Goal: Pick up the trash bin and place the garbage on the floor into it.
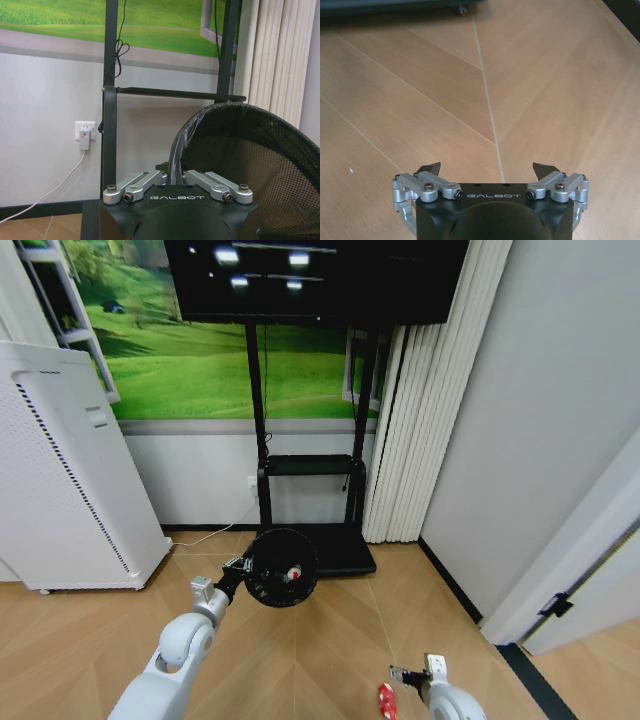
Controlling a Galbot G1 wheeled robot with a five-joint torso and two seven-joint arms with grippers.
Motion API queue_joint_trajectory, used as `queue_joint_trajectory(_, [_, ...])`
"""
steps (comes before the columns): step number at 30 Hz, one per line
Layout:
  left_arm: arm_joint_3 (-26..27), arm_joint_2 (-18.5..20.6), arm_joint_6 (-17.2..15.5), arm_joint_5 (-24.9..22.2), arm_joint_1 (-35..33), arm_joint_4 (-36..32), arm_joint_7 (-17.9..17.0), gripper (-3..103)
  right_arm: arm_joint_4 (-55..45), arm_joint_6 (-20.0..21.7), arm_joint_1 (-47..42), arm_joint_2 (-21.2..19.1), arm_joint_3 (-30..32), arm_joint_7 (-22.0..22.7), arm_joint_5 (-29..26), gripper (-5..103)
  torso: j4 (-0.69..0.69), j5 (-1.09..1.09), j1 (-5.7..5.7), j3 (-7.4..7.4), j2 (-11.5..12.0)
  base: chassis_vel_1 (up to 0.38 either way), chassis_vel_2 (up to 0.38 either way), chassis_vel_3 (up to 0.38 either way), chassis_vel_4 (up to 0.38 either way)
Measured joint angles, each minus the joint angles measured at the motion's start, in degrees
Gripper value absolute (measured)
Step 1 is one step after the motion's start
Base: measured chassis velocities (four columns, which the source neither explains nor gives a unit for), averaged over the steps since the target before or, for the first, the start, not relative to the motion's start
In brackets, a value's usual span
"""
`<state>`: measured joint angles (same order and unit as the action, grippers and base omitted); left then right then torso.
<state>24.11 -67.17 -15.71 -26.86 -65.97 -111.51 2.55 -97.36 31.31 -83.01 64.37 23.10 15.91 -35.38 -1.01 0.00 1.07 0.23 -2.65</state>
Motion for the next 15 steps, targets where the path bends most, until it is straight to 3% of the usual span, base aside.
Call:
queue_joint_trajectory(1, [0.0, 0.0, 0.0, 0.0, 0.0, 0.0, 0.0, 4, 0.0, 0.0, 0.0, 0.0, 0.0, 0.0, 0.0, 100, 0.0, 0.0, 0.0, 0.0, 0.0, 0.0, 0.0, 0.0, 0.0])
queue_joint_trajectory(2, [0.0, 0.1, 0.0, -0.2, -0.1, -0.1, 0.0, 4, 1.4, -5.0, 0.1, 0.2, 0.0, -3.4, 2.3, 100, -0.01, 0.0, 0.0, 0.0, 0.0, 0.0, 0.0, 0.0, 0.0])
queue_joint_trajectory(3, [0.0, 0.2, 0.0, -0.4, -0.1, -0.2, 0.0, 4, 3.5, -14.1, 0.5, 0.4, 0.1, -7.9, 6.2, 100, -0.01, 0.0, 0.0, 0.0, 0.0, 0.0, 0.0, 0.0, 0.0])
queue_joint_trajectory(4, [0.0, 0.2, 0.0, -0.4, -0.1, -0.2, 0.0, 4, 3.5, -14.1, 0.5, 0.4, 0.1, -7.9, 6.2, 100, -0.01, 0.0, 0.0, 0.0, 0.0, 0.0, 0.0, 0.0, 0.0])
queue_joint_trajectory(5, [0.0, 0.3, 0.0, -0.5, -0.2, -0.2, 0.1, 4, 5.1, -22.3, 1.0, 0.7, 0.3, -11.5, 10.4, 100, -0.01, 0.0, 0.0, 0.0, 0.0, 0.0, 0.0, 0.0, 0.0])
queue_joint_trajectory(6, [0.0, 0.4, 0.0, -0.6, -0.2, -0.3, 0.1, 4, 5.7, -26.9, 1.3, 0.9, 0.6, -13.0, 13.0, 100, -0.01, 0.01, 0.0, 0.01, 0.0, 0.0, 0.0, 0.0, 0.0])
queue_joint_trajectory(7, [0.0, 0.4, 0.0, -0.6, -0.2, -0.3, 0.1, 4, 5.7, -26.9, 1.3, 0.9, 0.6, -13.0, 13.0, 100, -0.01, 0.01, 0.0, 0.01, 0.0, 0.0, 0.0, 0.0, 0.0])
queue_joint_trajectory(9, [0.0, 0.7, 0.0, -0.7, -0.2, -0.3, 0.1, 4, 5.2, -32.1, 1.8, 0.8, 1.3, -14.7, 15.5, 100, 0.0, -0.01, 0.0, 0.01, 0.0, 0.0, 0.0, 0.0, 0.0])
queue_joint_trajectory(15, [-0.4, 0.9, -0.2, -1.0, -0.2, -0.4, 0.1, 4, 4.8, -34.7, 2.1, 0.3, 1.6, -14.8, 17.7, 100, -0.01, 0.0, 0.0, 0.01, 0.0, 0.0, 0.0, 0.0, 0.0])
